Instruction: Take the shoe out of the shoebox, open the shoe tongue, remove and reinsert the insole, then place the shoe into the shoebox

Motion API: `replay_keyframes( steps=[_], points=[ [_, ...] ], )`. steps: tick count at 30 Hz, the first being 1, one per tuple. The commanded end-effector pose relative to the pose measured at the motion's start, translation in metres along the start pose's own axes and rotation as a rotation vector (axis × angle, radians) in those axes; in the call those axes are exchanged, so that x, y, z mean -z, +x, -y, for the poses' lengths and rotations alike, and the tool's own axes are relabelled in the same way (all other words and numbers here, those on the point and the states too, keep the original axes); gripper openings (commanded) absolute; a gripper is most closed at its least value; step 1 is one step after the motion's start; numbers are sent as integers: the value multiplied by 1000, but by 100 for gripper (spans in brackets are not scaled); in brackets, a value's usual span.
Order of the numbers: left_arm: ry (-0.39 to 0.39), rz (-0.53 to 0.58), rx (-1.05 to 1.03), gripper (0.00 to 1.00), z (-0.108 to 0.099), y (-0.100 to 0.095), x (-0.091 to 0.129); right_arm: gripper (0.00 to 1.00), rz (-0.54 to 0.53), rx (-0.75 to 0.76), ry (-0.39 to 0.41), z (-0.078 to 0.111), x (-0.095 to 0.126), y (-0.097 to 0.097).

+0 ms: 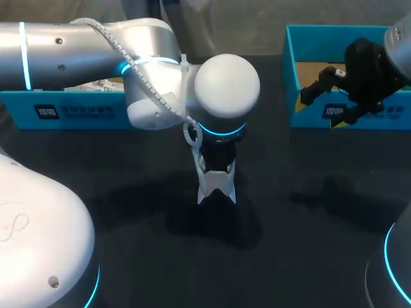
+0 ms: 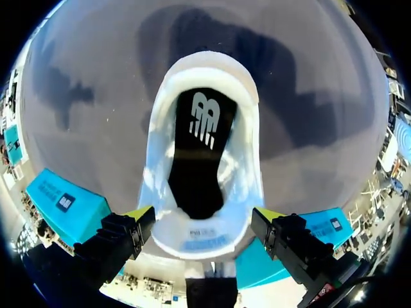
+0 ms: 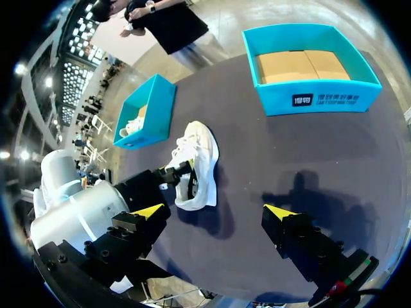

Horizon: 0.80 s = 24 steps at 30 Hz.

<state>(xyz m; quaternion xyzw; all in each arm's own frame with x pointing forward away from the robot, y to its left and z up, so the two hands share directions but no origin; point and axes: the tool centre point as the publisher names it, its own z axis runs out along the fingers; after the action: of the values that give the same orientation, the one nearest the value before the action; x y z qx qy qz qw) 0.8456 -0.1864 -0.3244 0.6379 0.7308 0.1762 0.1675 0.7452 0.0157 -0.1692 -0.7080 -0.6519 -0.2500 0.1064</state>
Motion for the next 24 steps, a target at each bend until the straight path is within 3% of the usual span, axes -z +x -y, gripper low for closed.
replay_keyframes(
  steps=[1,14,15,16,17,18,24],
  points=[
    [-13,4,8,100,-9,9,10,100,3,-2,0,0,-1,1],
    [-29,5,83,100,-45,20,13,100,3,-2,0,0,-1,1],
    [-29,6,84,35,-46,19,12,100,3,-2,0,0,-1,1],
    [-27,7,84,7,-46,17,12,100,3,-2,0,0,-1,1],
    [-24,10,82,9,-45,15,11,100,3,-2,0,0,-1,1],
    [-22,13,76,25,-44,13,11,100,3,-2,0,0,-1,1],
    [-7,34,42,20,-40,2,10,100,3,-2,0,0,-1,1]
  ],
)
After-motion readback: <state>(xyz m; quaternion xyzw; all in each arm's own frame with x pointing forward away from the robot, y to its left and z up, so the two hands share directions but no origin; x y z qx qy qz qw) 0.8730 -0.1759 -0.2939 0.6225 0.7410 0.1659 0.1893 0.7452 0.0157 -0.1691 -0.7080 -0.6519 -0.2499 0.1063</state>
